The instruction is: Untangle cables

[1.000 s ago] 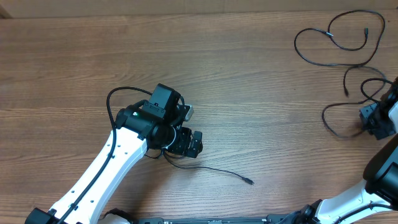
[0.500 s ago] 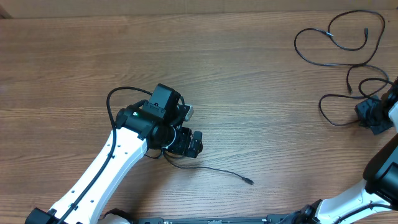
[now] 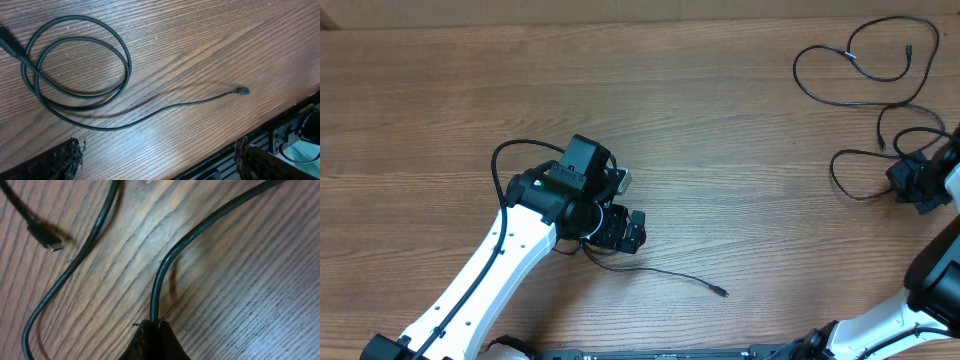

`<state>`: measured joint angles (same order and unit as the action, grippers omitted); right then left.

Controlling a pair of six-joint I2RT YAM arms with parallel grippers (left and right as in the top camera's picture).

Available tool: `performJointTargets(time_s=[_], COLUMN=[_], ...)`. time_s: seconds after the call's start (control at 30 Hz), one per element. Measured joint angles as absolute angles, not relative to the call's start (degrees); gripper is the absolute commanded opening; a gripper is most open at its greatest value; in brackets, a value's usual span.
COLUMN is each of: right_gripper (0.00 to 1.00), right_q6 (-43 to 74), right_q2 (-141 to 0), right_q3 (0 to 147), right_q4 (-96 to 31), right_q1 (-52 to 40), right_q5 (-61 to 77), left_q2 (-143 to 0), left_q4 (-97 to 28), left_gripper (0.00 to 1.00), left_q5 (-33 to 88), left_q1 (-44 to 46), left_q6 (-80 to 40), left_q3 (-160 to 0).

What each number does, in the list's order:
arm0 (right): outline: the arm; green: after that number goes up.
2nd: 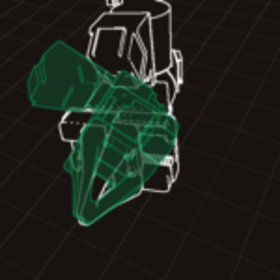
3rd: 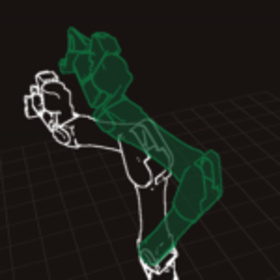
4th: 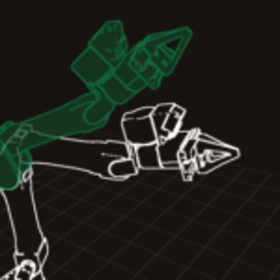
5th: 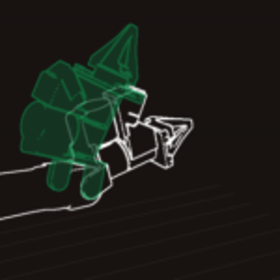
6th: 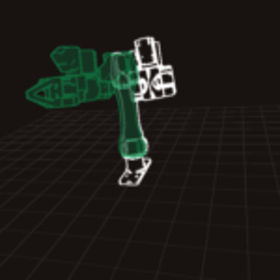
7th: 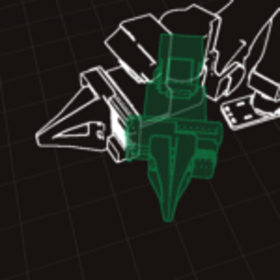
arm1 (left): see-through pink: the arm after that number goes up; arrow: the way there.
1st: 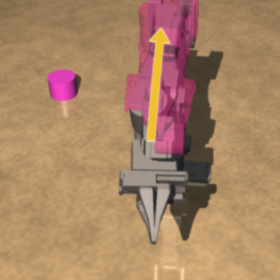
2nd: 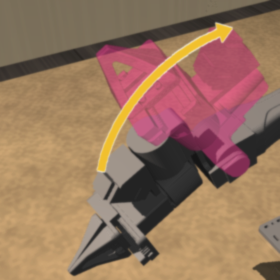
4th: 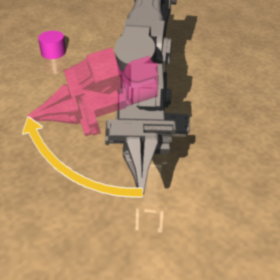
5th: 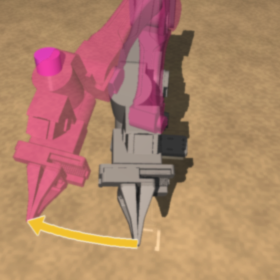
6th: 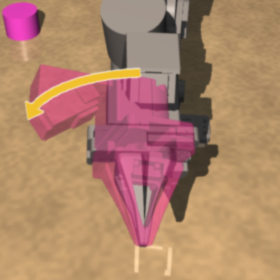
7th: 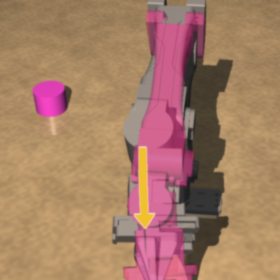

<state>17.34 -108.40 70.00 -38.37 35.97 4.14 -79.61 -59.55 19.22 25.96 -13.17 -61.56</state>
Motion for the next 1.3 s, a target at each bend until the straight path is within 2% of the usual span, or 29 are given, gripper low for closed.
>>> performJointTargets(time_s=[1.17, 1.23, 1.3], right_gripper=[0.04, 0.2, 0.24], right_q6=[-5.96, -6.07, -6.26], right_q2=[-111.2, -111.2, -111.2], right_q3=[70.0, 70.0, 70.0], right_q4=[-34.35, -34.2, -34.2], right_q1=[35.2, 34.3, 33.23], right_q5=[7.68, 7.7, 7.7], left_q2=[-79.61, -79.61, -79.61], left_q4=[-59.55, -59.55, -59.55], left_gripper=[1.0, 1.0, 0.99], left_q5=[19.25, 19.22, 19.25], left_q1=[25.96, 25.96, 25.96], left_q6=[-13.15, -13.15, -13.15], left_q3=[-61.56, -61.56, -61.56])
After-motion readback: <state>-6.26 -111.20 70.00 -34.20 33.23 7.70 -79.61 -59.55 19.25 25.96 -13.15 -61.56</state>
